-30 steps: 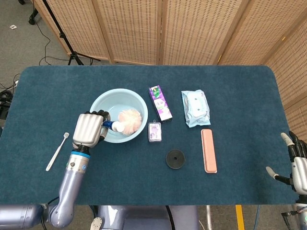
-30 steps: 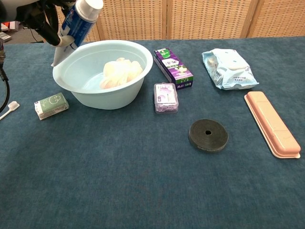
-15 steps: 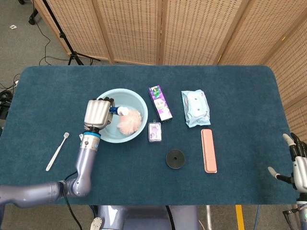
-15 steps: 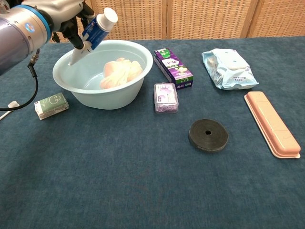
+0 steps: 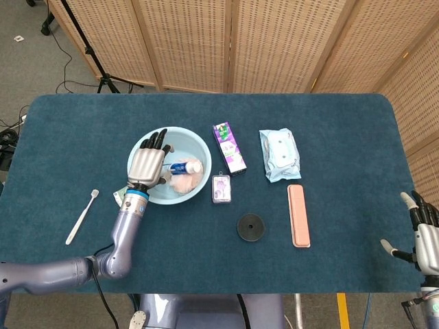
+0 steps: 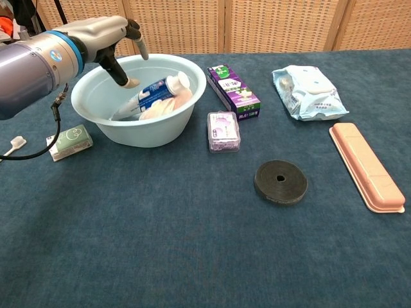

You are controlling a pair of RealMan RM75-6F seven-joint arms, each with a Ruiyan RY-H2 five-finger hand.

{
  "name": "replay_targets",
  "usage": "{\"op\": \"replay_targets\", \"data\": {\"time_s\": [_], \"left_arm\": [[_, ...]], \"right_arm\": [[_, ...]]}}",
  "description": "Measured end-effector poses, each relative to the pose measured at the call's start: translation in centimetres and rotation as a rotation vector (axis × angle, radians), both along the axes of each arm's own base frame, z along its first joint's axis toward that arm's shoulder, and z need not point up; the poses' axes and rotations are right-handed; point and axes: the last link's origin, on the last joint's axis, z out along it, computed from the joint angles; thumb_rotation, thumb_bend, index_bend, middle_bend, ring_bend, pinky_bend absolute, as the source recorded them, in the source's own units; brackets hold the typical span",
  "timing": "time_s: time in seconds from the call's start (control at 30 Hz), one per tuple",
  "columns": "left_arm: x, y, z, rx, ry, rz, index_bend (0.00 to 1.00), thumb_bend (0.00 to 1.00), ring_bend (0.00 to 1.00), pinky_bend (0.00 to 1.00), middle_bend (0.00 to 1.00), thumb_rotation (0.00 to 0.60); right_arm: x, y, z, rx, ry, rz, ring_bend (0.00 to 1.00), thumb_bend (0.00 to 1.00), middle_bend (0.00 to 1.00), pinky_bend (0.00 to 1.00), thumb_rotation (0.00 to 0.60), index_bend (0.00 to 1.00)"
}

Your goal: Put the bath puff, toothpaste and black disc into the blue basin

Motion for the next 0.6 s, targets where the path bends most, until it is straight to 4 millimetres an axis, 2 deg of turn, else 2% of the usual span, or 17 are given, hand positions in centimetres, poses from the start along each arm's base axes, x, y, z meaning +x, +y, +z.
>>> {"op": "replay_targets", "data": {"time_s": [0.17,0.33,0.6], "left_arm": [[-0.9,-0.8,2.0,-0.002,-0.004,0.005,0.23,0.25,0.00,0.11,0.00,0.600],[-2.1,-2.2,4.5,-0.017,-0.033,0.028,0.01,0.23,0.00,0.00,0.00,0.600],[-5.6,-6.4,10.5,-0.082,0.027,0.110,0.00,0.24,0.00,0.00,0.00,0.600]], "right_arm": [[0.3,0.1,0.1,-0.006,0.006,0.010,0.00,0.20,0.00,0.00,0.600,0.06],[0.7,0.2,0.1,-0.003,0.014,0.023,0.00,0.19,0.00,0.00,0.600,0.06],[1.5,0.4,-0.3,0.012,0.039,0.053,0.00,0.20,0.00,0.00,0.600,0.06]]}}
